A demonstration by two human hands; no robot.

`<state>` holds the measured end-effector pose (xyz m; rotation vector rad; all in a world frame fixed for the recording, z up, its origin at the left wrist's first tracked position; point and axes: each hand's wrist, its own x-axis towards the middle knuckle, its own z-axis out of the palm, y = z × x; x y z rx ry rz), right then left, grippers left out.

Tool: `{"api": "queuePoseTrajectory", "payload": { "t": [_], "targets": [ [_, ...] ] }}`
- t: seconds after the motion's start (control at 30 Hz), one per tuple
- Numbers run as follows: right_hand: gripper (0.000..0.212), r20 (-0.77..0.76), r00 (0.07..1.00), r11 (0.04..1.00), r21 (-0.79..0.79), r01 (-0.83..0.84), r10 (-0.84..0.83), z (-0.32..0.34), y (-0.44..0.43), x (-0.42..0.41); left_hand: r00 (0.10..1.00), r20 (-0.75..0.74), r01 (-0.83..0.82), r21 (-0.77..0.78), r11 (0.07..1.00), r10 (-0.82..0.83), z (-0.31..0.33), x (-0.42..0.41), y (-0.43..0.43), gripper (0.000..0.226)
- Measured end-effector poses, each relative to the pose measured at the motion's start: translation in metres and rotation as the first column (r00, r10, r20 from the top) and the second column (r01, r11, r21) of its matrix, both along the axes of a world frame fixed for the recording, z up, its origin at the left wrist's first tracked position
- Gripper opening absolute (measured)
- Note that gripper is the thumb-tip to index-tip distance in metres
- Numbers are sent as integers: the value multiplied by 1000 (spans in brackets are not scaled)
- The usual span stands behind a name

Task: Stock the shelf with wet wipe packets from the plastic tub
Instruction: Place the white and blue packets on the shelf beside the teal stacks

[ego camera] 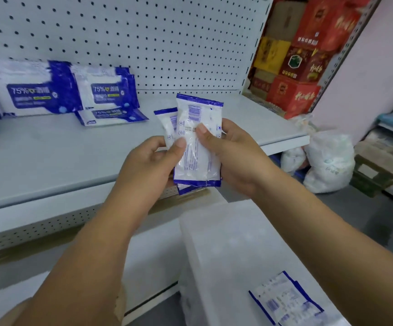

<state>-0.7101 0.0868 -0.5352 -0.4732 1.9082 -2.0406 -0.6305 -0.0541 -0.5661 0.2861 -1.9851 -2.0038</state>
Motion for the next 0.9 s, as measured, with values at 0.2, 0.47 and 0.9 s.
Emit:
{"api": "queuePoseTrajectory", "payload": {
  "t": [0.2,0.47,0.9],
  "targets": [
    [32,-33,986,987,18,-161,162,24,-56,-7,935,-212,-270,100,958,285,12,13,-38,10],
    [24,-118,972,979,11,-203,203,23,-125,-20,766,-263,-528,264,807,587,10,10,-94,21],
    [28,-556,786,961,103,-258,271,-7,-212,-15,756,-286,-372,552,746,589,13,-2,-147,45]
  ]
}}
